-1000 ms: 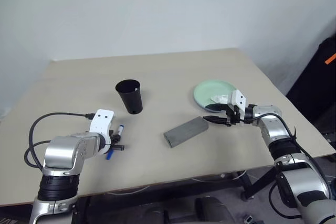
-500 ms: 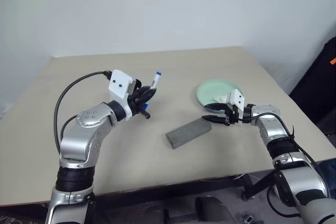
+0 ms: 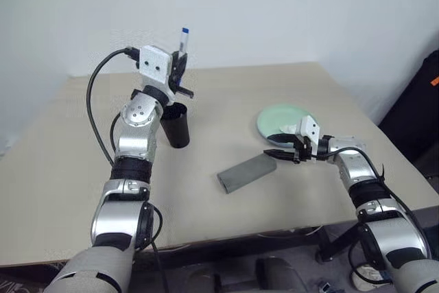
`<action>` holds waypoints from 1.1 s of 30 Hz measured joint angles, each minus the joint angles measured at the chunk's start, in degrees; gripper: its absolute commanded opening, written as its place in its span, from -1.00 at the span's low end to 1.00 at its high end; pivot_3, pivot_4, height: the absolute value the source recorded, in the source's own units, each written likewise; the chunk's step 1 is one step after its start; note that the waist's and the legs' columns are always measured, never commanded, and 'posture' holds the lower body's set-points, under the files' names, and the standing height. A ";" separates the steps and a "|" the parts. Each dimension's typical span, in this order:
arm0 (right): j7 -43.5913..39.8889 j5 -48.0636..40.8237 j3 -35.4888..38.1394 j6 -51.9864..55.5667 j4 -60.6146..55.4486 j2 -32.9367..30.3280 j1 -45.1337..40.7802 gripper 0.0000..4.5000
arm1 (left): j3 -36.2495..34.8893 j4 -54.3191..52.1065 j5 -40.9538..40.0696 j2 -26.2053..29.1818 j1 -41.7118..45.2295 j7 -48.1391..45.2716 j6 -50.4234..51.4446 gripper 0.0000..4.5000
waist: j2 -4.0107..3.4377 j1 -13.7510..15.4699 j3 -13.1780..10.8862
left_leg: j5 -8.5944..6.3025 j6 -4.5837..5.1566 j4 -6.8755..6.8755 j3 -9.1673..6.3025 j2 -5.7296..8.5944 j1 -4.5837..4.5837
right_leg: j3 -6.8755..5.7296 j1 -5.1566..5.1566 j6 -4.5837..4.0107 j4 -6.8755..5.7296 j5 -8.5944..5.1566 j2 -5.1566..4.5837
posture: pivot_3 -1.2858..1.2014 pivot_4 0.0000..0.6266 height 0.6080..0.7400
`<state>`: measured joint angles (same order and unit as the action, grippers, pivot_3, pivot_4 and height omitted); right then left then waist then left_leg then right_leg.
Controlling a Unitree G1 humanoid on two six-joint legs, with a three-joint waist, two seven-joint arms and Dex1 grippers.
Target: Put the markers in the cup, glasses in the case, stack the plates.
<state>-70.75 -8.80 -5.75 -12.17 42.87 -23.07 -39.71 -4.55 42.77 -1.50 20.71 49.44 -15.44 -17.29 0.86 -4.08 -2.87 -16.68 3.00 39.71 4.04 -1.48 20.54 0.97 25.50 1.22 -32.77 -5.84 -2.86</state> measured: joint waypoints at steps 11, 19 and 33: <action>-3.49 -5.06 1.53 10.03 -8.37 -1.54 2.55 0.03 | 1.04 13.94 5.37 -0.04 -0.91 9.17 -15.53 -0.95 | 0.01 0.05 0.00 | -0.05 -0.01 0.00 0.00 -0.03 0.05 | -0.09 0.04 0.03 0.01 0.03 -0.05 | 0.03 -1.00 1.00; -5.06 -8.97 2.90 17.91 -13.25 -2.65 2.78 0.03 | 1.12 19.53 6.42 -0.28 -0.90 12.37 -18.80 -0.63 | 0.01 0.05 0.00 | -0.08 -0.06 0.01 0.00 -0.06 0.04 | -0.18 0.06 0.02 -0.02 0.04 -0.05 | 0.03 -1.00 1.00; -3.93 -9.03 2.90 17.36 -13.27 -2.65 3.39 0.03 | 0.87 20.84 6.14 -0.70 -0.89 13.62 -19.68 0.49 | 0.01 0.04 0.00 | -0.10 -0.09 0.01 -0.01 -0.06 0.05 | -0.21 0.06 0.02 -0.01 0.04 -0.06 | 0.03 -1.00 1.00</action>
<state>-74.68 -17.83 -2.85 5.20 29.60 -25.72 -36.32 -3.67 63.61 4.64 20.01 48.55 -1.82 -36.97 0.87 -4.04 -2.86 -16.78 2.91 39.72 4.04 -1.54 20.59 0.76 25.56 1.25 -32.78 -5.80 -2.92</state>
